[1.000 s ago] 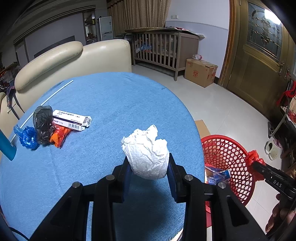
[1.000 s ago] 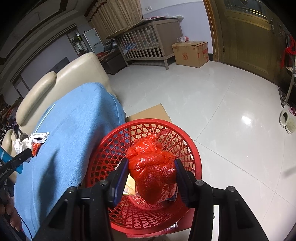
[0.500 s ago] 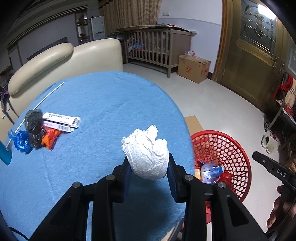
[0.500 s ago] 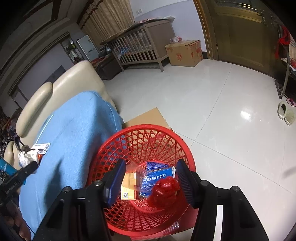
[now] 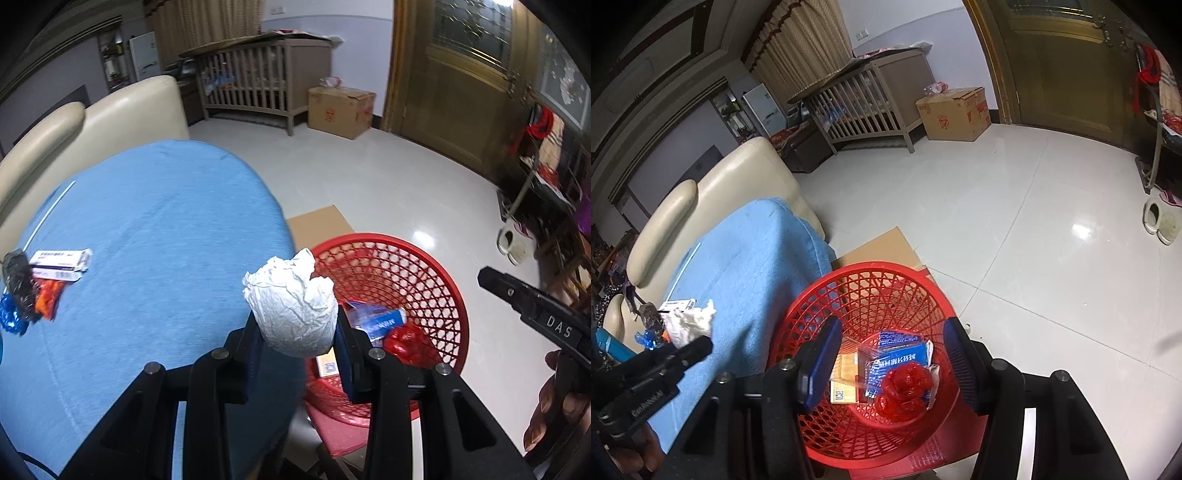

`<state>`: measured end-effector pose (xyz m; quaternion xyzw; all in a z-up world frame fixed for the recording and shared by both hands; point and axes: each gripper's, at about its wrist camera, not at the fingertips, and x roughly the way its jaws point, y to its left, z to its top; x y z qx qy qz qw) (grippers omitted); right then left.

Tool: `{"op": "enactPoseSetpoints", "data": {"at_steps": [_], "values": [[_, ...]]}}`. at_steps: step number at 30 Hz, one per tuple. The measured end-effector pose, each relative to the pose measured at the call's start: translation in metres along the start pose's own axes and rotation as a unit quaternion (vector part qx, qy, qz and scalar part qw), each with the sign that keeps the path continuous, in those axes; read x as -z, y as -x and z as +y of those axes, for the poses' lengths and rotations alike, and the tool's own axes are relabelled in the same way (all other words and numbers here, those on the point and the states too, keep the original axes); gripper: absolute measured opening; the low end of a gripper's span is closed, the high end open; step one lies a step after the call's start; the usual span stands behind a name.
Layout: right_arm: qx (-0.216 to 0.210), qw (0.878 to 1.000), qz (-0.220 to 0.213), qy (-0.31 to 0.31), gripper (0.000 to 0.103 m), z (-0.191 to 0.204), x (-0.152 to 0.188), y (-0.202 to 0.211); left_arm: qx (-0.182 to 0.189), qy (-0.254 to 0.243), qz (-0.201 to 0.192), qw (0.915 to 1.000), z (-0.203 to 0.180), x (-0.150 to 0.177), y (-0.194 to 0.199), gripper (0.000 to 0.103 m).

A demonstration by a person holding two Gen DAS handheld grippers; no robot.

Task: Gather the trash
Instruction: 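Lower the white paper into the wastebasket and open the left tool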

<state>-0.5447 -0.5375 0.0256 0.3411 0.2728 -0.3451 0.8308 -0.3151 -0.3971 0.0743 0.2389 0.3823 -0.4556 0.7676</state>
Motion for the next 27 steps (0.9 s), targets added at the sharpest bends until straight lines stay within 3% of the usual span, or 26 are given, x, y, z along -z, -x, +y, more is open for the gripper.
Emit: {"op": "enactPoseSetpoints", "data": {"at_steps": [15, 27], "values": [[0.008, 0.999, -0.023, -0.022, 0.061, -0.02, -0.01, 0.014, 0.021, -0.043, 0.035, 0.9983, -0.037, 0.001, -0.025, 0.037], [0.008, 0.999, -0.027, -0.026, 0.061, -0.024, -0.013, 0.016, 0.033, -0.048, 0.062, 0.9964, -0.046, 0.004, -0.045, 0.038]]}}
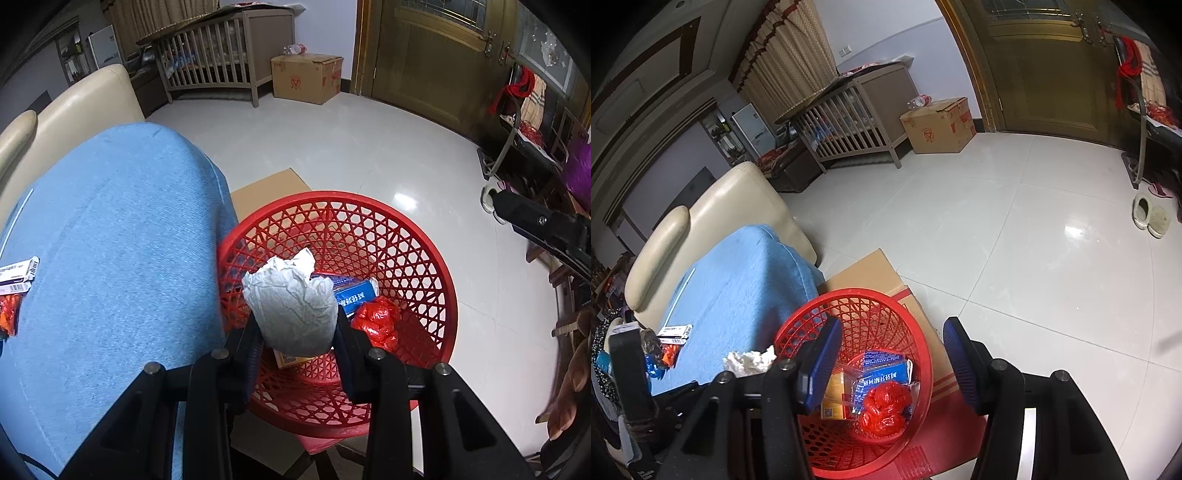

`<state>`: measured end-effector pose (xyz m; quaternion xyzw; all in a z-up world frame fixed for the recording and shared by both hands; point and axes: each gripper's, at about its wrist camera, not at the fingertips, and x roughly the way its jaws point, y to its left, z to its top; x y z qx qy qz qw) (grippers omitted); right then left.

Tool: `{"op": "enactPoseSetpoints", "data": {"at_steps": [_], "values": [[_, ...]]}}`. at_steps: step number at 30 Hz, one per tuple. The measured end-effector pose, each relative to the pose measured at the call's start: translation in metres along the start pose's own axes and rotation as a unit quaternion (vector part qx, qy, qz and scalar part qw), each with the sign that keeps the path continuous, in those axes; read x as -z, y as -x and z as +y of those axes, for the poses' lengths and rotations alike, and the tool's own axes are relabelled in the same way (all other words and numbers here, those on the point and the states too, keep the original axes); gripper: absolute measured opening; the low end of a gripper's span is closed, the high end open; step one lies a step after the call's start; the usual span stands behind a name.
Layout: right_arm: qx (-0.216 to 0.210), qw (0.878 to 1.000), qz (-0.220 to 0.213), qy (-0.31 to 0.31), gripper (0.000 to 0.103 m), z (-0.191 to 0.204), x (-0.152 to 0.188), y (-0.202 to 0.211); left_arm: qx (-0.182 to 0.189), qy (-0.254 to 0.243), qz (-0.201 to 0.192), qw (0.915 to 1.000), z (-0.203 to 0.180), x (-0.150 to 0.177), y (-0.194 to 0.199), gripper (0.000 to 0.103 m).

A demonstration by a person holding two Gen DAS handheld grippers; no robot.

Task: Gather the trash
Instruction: 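Lower the white paper into the wastebasket and open the left tool, then move both empty tools back over the table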

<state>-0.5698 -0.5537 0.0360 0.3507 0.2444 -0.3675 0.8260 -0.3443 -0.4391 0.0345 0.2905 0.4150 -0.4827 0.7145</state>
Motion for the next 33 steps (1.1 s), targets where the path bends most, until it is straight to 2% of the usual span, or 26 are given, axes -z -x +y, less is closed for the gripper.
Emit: {"op": "enactPoseSetpoints", "data": {"at_steps": [2, 3, 5, 8, 14, 21, 27, 33], "values": [[0.0, 1.0, 0.0, 0.001, 0.061, 0.0, 0.0, 0.001, 0.011, -0.002, 0.012, 0.9999, -0.002, -0.001, -0.005, 0.045], [0.0, 1.0, 0.0, 0.001, 0.061, 0.001, 0.0, 0.001, 0.014, -0.004, 0.018, 0.9997, -0.003, -0.001, -0.008, 0.058], [0.0, 1.0, 0.0, 0.001, 0.061, 0.001, -0.001, 0.001, 0.005, -0.002, 0.015, 0.9999, -0.002, -0.001, -0.008, 0.074], [0.0, 1.0, -0.001, 0.003, 0.061, 0.004, -0.002, 0.001, 0.008, 0.006, 0.006, 0.9999, 0.005, 0.0, -0.001, 0.074], [-0.007, 1.0, 0.01, 0.019, 0.061, 0.019, -0.001, -0.006, -0.001, 0.054, -0.024, 0.9982, 0.041, 0.0, 0.022, 0.074], [-0.043, 0.996, 0.032, 0.071, 0.061, 0.076, 0.005, -0.022, -0.024, 0.122, -0.047, 0.9911, 0.101, 0.013, 0.045, 0.074], [-0.08, 0.987, 0.06, 0.126, 0.061, 0.137, 0.021, -0.042, -0.052, 0.198, -0.062, 0.9769, 0.168, 0.042, 0.066, 0.074], [-0.117, 0.966, 0.113, 0.201, 0.061, 0.202, 0.048, -0.07, -0.086, 0.269, -0.071, 0.9566, 0.231, 0.08, 0.08, 0.074]]}}
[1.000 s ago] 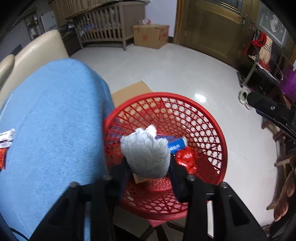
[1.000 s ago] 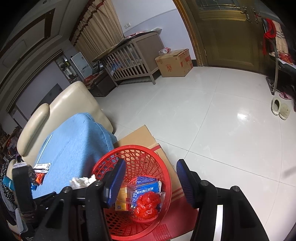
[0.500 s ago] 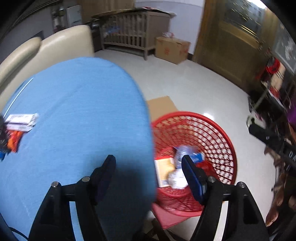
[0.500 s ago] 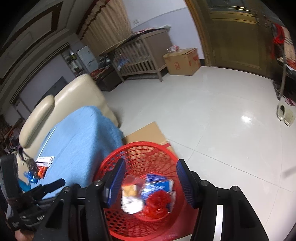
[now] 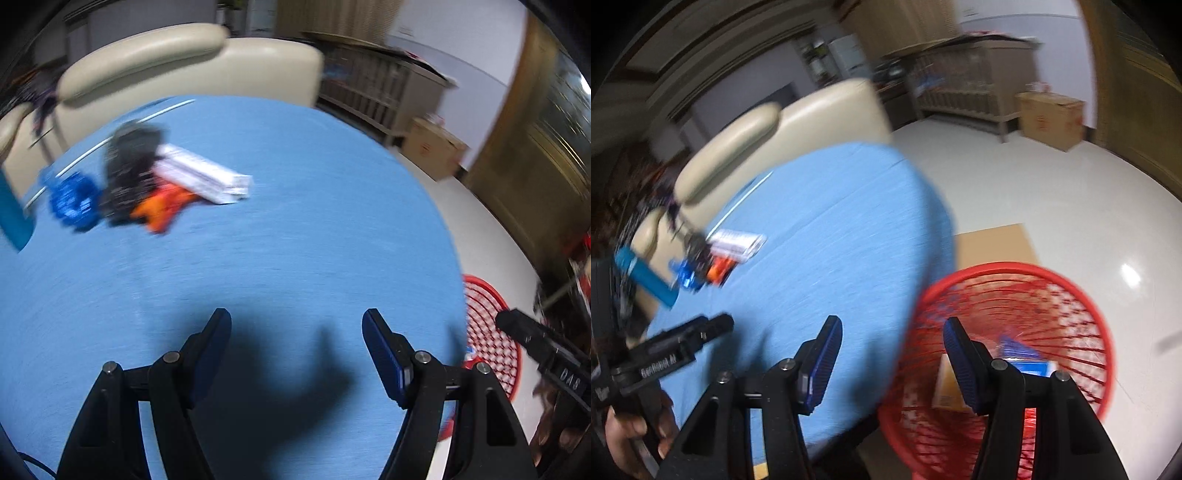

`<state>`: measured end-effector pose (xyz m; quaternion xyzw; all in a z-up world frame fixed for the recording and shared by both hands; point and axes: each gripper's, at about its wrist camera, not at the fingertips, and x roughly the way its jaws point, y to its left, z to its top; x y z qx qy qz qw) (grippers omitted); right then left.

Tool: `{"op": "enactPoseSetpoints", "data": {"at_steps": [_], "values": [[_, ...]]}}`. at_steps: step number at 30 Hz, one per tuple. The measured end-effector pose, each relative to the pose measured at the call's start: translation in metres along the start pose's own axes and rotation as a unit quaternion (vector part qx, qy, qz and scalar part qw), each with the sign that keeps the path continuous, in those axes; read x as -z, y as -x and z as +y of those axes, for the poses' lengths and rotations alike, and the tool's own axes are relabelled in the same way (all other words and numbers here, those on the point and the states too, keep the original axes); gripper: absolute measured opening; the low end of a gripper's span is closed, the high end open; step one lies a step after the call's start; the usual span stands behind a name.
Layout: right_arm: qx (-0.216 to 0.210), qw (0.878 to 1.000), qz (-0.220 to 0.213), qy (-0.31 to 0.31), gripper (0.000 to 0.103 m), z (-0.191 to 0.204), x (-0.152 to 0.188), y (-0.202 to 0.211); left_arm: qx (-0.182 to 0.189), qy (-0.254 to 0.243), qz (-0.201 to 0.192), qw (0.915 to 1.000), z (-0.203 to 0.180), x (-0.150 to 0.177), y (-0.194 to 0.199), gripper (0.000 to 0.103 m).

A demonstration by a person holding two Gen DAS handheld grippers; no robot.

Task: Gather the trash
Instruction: 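Move both empty tools back over the table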

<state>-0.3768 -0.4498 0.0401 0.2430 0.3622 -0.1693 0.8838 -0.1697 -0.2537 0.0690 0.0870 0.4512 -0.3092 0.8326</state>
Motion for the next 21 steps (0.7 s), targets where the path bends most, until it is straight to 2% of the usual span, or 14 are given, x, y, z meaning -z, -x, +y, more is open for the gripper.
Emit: {"op": "enactPoseSetpoints", "data": {"at_steps": [5, 11, 14, 21], "values": [[-0.039, 0.995, 0.049, 0.078, 0.061, 0.054, -0.008, -0.04, -0.028, 0.043, -0.008, 0.9986, 0.048, 0.004, 0.004, 0.074], [-0.065, 0.985, 0.075, 0.142, 0.061, 0.103, -0.028, -0.086, -0.052, 0.089, -0.008, 0.9946, 0.1, 0.013, 0.006, 0.074], [-0.072, 0.98, 0.084, 0.163, 0.061, 0.125, -0.043, -0.106, -0.057, 0.107, -0.005, 0.9926, 0.116, 0.015, 0.004, 0.074], [-0.104, 0.96, 0.103, 0.24, 0.061, 0.176, -0.081, -0.154, -0.065, 0.114, -0.004, 0.9913, 0.132, 0.011, 0.0, 0.074]]}}
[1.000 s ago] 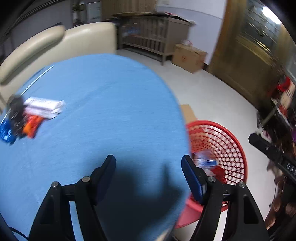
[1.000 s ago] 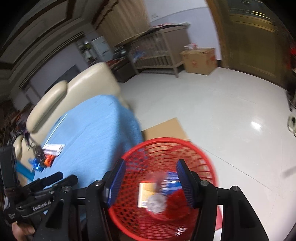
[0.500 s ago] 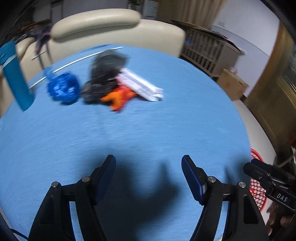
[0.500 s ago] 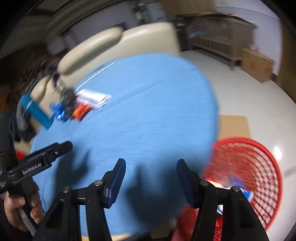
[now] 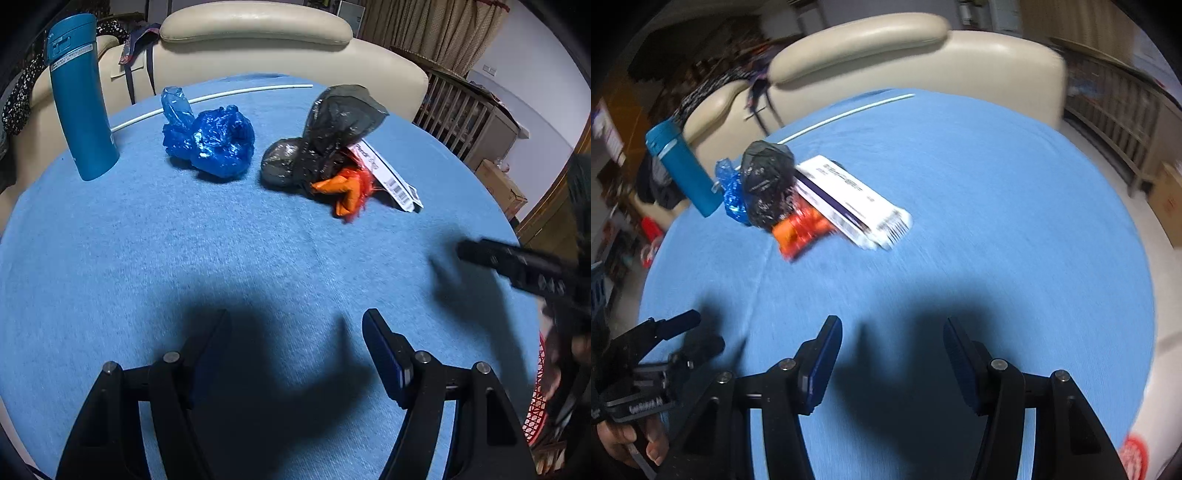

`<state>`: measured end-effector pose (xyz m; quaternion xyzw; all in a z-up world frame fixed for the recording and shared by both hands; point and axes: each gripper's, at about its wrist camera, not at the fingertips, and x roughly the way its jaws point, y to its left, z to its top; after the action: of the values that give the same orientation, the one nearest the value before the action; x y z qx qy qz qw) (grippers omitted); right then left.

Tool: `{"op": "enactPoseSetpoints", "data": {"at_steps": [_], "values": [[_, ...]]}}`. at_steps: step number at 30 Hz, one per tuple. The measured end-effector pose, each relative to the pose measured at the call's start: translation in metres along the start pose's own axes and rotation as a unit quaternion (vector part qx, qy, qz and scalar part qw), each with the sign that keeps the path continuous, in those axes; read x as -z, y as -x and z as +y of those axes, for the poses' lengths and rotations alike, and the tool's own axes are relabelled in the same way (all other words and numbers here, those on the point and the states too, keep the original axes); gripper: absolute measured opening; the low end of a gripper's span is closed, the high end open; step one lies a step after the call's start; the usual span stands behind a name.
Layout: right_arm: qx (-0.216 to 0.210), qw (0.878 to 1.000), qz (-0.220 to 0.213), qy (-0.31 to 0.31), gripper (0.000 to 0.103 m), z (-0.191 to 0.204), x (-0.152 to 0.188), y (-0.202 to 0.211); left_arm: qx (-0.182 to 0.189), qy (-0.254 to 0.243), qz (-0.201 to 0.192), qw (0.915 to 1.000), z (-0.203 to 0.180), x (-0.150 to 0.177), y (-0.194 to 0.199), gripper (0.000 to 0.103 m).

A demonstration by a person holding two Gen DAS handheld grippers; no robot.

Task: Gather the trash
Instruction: 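Move both empty tools back over the table, then grasp the white medicine box with the right tool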

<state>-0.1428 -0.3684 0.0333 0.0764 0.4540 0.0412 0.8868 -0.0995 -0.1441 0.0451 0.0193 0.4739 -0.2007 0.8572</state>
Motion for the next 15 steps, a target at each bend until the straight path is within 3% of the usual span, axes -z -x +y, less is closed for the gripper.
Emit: {"op": "enactPoseSetpoints", "data": {"at_steps": [11, 15], "values": [[-0.076, 0.99, 0.047, 0.109, 0.061, 0.016, -0.073, -0.062, -0.005, 0.006, 0.007, 1.0, 0.017, -0.007, -0.003, 0.074], [-0.078, 0.985, 0.053, 0.144, 0.061, 0.018, -0.086, -0.075, -0.006, 0.006, 0.011, 0.9999, 0.021, -0.007, -0.004, 0.074]]}}
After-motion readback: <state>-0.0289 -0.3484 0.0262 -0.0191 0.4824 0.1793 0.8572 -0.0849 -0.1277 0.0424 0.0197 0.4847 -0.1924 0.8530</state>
